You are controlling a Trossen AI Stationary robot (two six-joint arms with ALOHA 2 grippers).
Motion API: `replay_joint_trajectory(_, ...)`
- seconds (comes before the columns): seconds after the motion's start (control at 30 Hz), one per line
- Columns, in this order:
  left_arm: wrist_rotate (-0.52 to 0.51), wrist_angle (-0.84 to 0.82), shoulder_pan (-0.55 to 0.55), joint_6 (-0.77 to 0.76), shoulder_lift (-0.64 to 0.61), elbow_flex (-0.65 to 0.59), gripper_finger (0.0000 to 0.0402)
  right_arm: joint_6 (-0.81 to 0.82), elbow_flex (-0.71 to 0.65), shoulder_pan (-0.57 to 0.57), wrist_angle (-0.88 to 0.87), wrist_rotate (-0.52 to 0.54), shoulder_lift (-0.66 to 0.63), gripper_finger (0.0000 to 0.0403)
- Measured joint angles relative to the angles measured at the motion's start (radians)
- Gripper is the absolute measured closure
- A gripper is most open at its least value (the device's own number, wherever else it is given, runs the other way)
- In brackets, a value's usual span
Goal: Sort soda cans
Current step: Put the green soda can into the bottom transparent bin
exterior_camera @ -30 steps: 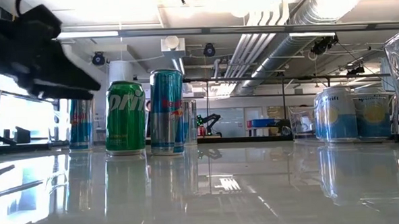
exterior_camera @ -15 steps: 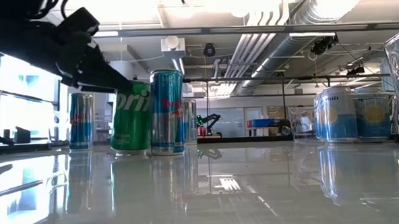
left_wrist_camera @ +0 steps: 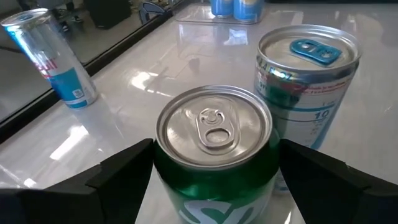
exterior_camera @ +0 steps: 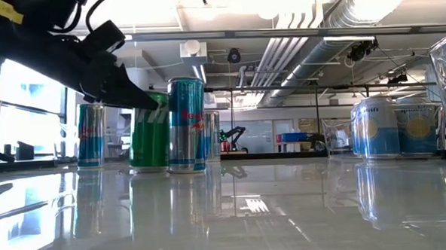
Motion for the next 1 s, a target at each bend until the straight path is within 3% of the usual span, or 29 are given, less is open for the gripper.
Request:
replay_joint_trajectory(0.13,0.059,0.006,0.01,0.028,0.002,0.001,0.0077,0.001,0.0,0.0,0.003,0.0,0.0,0.0057)
replay_joint_trajectory(0.47,0.044,0.008,0.003,0.034,0.001,0.001,0.0094,0.001,0.0,0.0,0.011,0.0,0.0,0.0057)
replay_joint_trajectory(0.83,0.03,-0.067,-0.101,-0.062,-0.001,0.024,0.0095,0.038,0.0,0.0,0.011,-0.005,0.0,0.0057)
replay_joint_trajectory(1.0,0.083,-0.092,-0.148,-0.08,0.001,0.054,0.0096,0.051,0.0,-0.028,0.011,-0.087,0.0,0.0057)
